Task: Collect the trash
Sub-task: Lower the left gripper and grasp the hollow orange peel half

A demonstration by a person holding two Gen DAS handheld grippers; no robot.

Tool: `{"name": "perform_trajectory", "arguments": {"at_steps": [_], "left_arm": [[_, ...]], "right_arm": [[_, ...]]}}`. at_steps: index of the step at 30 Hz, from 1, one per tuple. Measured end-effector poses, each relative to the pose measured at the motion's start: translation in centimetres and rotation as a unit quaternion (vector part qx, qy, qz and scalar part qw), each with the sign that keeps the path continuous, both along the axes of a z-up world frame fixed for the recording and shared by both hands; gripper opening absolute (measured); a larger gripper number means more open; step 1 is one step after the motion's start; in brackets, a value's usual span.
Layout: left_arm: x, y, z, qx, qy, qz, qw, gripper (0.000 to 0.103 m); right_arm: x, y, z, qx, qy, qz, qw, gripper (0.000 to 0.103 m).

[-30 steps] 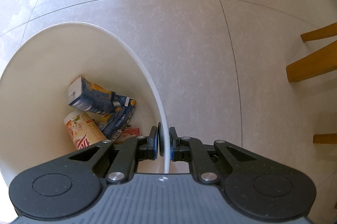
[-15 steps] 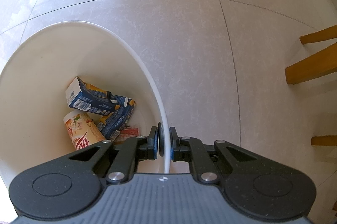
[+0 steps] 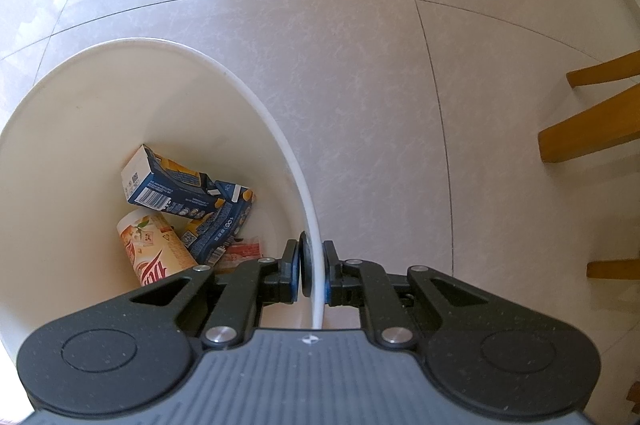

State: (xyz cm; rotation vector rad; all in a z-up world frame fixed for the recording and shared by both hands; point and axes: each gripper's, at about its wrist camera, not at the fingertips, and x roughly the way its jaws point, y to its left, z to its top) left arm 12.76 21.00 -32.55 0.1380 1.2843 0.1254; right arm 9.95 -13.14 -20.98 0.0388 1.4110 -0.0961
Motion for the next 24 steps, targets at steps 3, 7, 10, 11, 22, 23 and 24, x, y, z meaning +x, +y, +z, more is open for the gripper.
{"name": "perform_trajectory", "arguments": {"at_steps": [3, 7, 10, 11, 22, 23, 24], "left_arm": [[-0.3, 0.6, -2.0, 0.003, 0.009, -0.009, 0.9999, 0.093], [-0.3, 0.9, -3.9, 0.025, 0.005, -0.036, 0.9990, 0.093], [-0.4, 1.4, -5.2, 0.039, 0.007, -0.043, 0.9983, 0.093], [-0.3, 1.4, -5.6, 0.040, 0.008, -0.045, 0.9981, 0.093], [-0.2, 1.3, -7.5, 0.079, 0.007, -0.084, 0.9933, 0.084], [-0.1, 1.3, -7.7, 0.084, 0.008, -0.085, 0.9928, 0.081], [-0.1, 1.3, -7.7, 0.088, 0.006, -0.087, 0.9923, 0.080]], "right_arm": [[0.0, 0.0, 0.0, 0.000, 0.001, -0.001, 1.000, 0.013], [0.0, 0.1, 0.0, -0.004, 0.000, 0.001, 1.000, 0.014], [0.0, 0.2, 0.0, -0.005, 0.000, -0.001, 1.000, 0.014], [0.1, 0.2, 0.0, -0.005, 0.000, -0.002, 1.000, 0.014], [-0.1, 0.2, 0.0, -0.005, -0.005, -0.003, 1.000, 0.014], [0.0, 0.1, 0.0, -0.005, -0.005, -0.003, 1.000, 0.014], [0.0, 0.1, 0.0, -0.005, -0.005, -0.004, 1.000, 0.014]]}}
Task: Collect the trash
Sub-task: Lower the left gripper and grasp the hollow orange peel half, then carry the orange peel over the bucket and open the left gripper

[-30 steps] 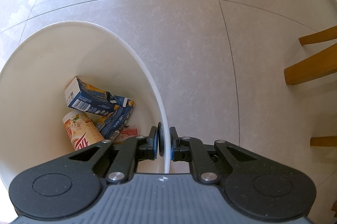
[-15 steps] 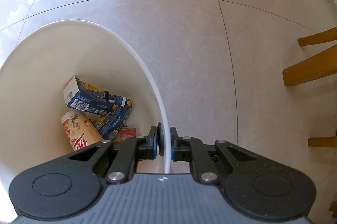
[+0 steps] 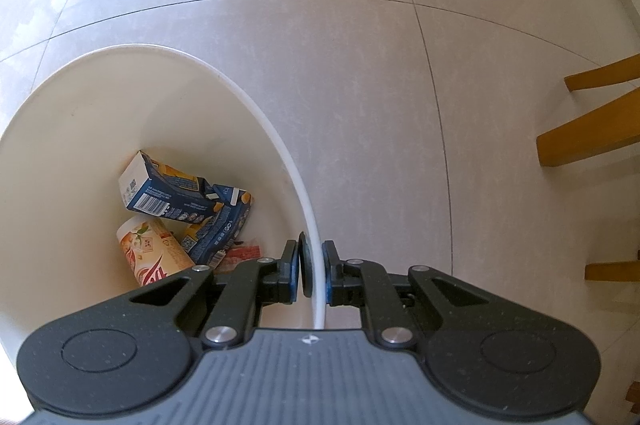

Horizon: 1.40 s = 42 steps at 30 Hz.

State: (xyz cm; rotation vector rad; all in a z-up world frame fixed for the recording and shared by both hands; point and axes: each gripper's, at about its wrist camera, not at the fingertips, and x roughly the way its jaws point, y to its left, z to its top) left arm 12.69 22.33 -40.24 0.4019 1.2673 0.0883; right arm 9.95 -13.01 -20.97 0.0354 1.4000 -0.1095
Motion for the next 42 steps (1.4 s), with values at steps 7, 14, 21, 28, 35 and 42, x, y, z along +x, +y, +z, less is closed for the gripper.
{"name": "perform_trajectory", "arguments": {"at_steps": [7, 14, 21, 28, 35, 42], "left_arm": [[0.0, 0.5, 0.5, -0.014, -0.005, 0.006, 0.9999, 0.074], [0.0, 0.3, 1.8, -0.016, -0.002, 0.013, 0.9998, 0.072], [-0.1, -1.2, 5.3, -0.011, 0.000, 0.008, 0.9999, 0.071], [-0.3, -4.3, 11.8, -0.038, 0.014, -0.017, 0.9990, 0.071], [-1.0, -10.2, 19.2, -0.065, 0.010, -0.092, 0.9936, 0.071], [-1.5, -17.3, 25.3, -0.107, 0.000, -0.166, 0.9804, 0.071]], "right_arm": [[0.1, 0.0, -0.1, -0.001, 0.000, -0.002, 1.000, 0.014], [0.1, -0.1, 0.0, 0.001, 0.000, -0.003, 1.000, 0.014], [0.0, -0.1, 0.1, 0.004, -0.001, -0.007, 1.000, 0.014], [0.1, -0.6, 0.3, 0.014, 0.000, -0.010, 1.000, 0.013], [0.1, -0.7, 0.3, 0.015, 0.002, -0.011, 1.000, 0.013], [0.1, -0.9, 0.4, 0.022, 0.003, -0.016, 1.000, 0.013]]}}
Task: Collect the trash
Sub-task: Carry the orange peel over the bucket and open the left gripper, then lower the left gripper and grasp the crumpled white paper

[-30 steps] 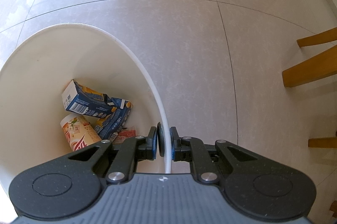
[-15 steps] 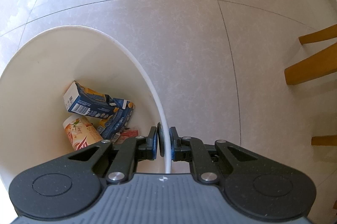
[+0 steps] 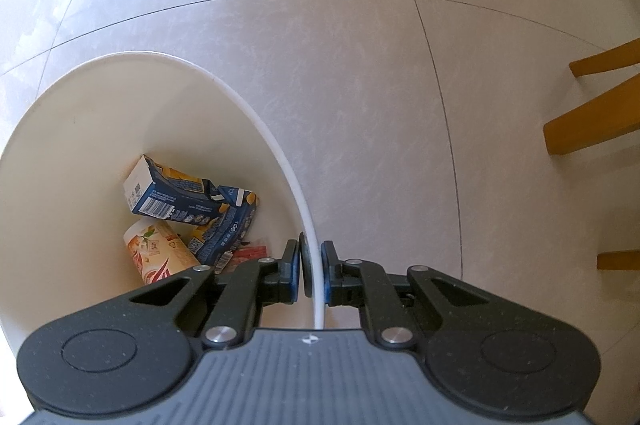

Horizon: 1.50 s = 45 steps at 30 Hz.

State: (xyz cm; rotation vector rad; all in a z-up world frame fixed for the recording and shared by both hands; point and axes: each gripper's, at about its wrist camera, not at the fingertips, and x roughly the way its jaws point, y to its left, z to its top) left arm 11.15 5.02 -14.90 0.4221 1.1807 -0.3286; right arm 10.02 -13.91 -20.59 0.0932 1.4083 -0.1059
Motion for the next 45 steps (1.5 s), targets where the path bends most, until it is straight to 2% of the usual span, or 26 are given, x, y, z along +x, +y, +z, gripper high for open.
{"name": "perform_trajectory", "arguments": {"at_steps": [5, 9, 11, 15, 20, 28, 35, 40, 45], "left_arm": [[-0.8, -4.9, 1.5, -0.029, 0.002, -0.050, 0.9983, 0.071], [-1.4, -8.3, 0.9, -0.050, 0.009, -0.081, 0.9955, 0.071], [-1.6, -9.4, 0.8, -0.055, 0.007, -0.091, 0.9943, 0.076], [-1.3, -10.6, 0.0, -0.065, 0.009, -0.086, 0.9942, 0.081], [-0.9, -10.4, 0.4, -0.071, 0.007, -0.071, 0.9949, 0.082], [0.2, -5.9, 0.4, -0.051, -0.013, -0.016, 0.9985, 0.087], [0.6, 0.0, -2.1, -0.026, -0.015, 0.057, 0.9980, 0.087], [0.9, 4.9, -4.9, -0.011, -0.004, 0.119, 0.9928, 0.087], [1.0, 9.7, -8.4, -0.003, 0.001, 0.178, 0.9840, 0.087]], "right_arm": [[0.0, -0.2, 0.0, 0.006, 0.002, -0.005, 1.000, 0.013], [0.0, -0.1, 0.0, 0.004, 0.002, -0.002, 1.000, 0.013], [0.0, -0.1, 0.1, 0.004, 0.002, -0.002, 1.000, 0.013], [0.0, -0.1, 0.0, 0.004, 0.001, 0.000, 1.000, 0.013], [0.0, 0.0, 0.0, 0.004, 0.001, 0.000, 1.000, 0.013], [0.0, 0.1, 0.0, 0.002, 0.000, 0.000, 1.000, 0.013], [-0.1, 0.0, 0.0, 0.001, 0.000, 0.000, 1.000, 0.013], [-0.1, 0.0, 0.0, -0.001, 0.000, 0.002, 1.000, 0.013], [-0.1, 0.2, -0.1, -0.006, -0.001, 0.005, 1.000, 0.013]]}}
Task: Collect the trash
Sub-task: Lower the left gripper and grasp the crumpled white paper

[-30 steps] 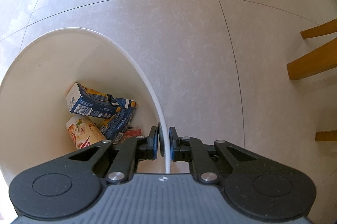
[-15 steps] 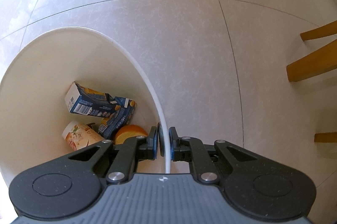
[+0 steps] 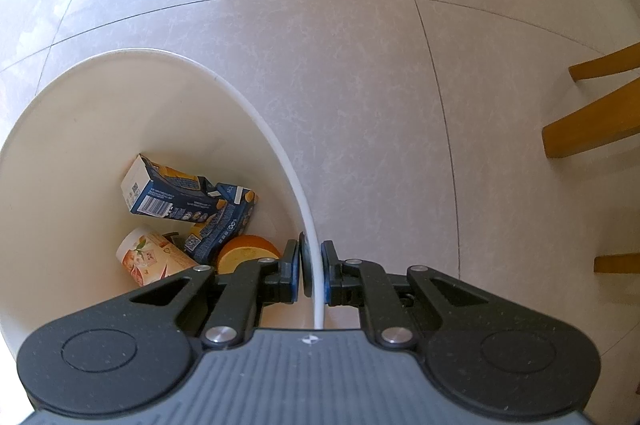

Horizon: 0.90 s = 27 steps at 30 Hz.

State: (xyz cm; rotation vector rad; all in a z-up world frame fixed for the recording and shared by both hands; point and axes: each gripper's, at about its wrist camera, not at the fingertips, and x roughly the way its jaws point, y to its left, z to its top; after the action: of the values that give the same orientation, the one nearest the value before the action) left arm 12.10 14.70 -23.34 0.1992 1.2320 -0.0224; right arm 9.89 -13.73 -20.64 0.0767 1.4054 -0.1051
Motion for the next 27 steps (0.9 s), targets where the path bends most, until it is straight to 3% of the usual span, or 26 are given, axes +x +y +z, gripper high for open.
{"name": "perform_trajectory", "arguments": {"at_steps": [7, 13, 27], "left_arm": [[-1.6, 6.6, -8.1, 0.024, 0.014, 0.080, 0.9964, 0.093], [-3.3, 10.3, -13.6, -0.002, 0.043, 0.161, 0.9860, 0.093], [-3.3, 12.8, -17.6, 0.006, 0.042, 0.243, 0.9691, 0.093]], "right_arm": [[-0.1, 0.5, 0.0, -0.011, -0.003, 0.006, 1.000, 0.014], [-0.2, 0.6, 0.0, -0.014, -0.005, 0.008, 1.000, 0.014], [-0.2, 0.9, -0.1, -0.021, -0.007, 0.009, 1.000, 0.014]]}}
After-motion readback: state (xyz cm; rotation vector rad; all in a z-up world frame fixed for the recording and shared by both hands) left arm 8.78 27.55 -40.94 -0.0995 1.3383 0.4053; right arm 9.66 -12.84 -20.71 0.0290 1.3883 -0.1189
